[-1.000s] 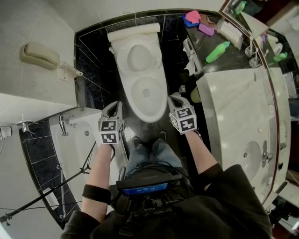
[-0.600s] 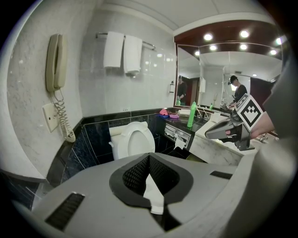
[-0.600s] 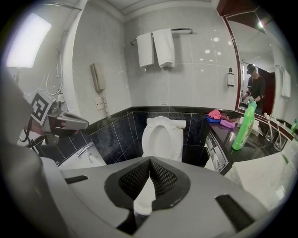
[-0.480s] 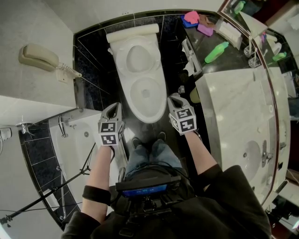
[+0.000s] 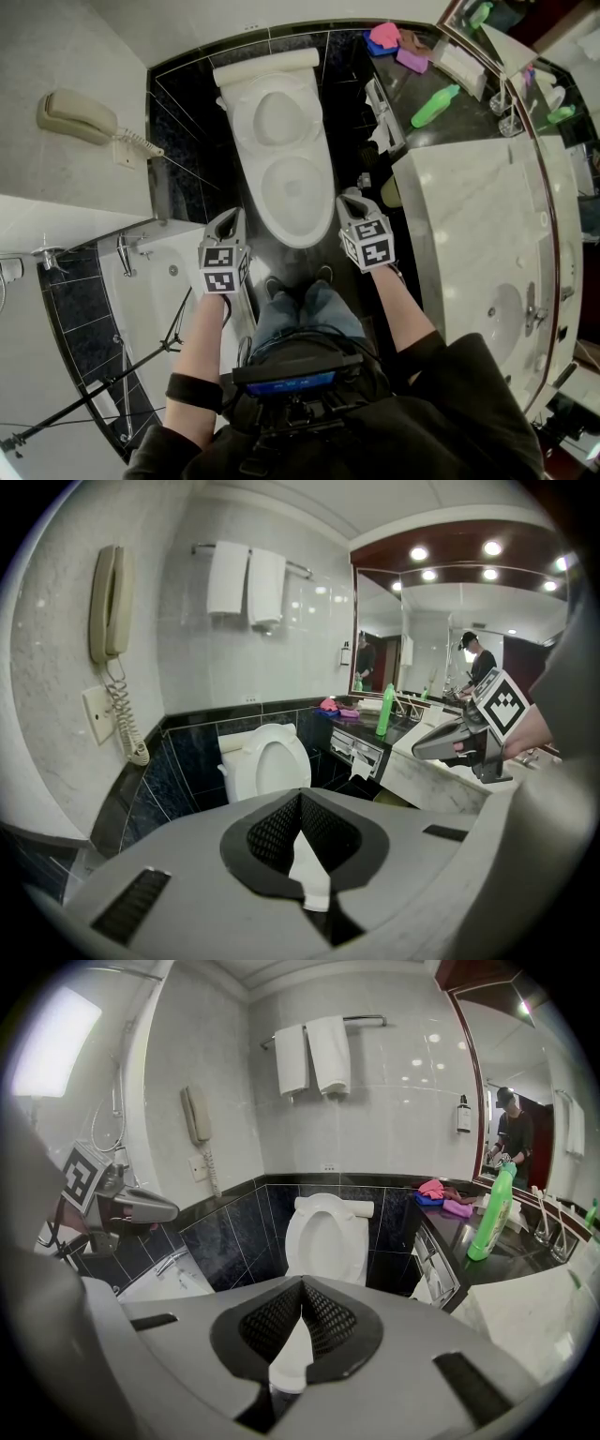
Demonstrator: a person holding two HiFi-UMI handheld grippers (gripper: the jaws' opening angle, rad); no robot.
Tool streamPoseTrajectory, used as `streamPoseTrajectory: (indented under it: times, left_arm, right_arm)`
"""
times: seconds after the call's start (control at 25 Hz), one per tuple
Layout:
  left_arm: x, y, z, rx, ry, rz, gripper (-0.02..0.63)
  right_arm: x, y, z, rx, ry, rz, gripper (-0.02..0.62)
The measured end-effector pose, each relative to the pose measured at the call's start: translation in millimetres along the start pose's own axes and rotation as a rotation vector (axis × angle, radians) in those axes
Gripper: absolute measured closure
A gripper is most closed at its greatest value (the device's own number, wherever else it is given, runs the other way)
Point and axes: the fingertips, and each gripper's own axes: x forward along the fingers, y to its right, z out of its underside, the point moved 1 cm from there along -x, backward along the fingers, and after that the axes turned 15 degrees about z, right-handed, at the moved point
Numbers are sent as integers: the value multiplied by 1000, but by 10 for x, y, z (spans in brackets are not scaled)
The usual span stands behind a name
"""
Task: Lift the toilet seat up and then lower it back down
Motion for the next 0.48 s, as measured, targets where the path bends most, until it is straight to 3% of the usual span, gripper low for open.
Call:
streamPoseTrajectory:
  times: [0.48]
  left_arm:
    - [9,-29,30,5,0,-5,598]
  right_arm:
    - [30,12,21,4,-3,3,595]
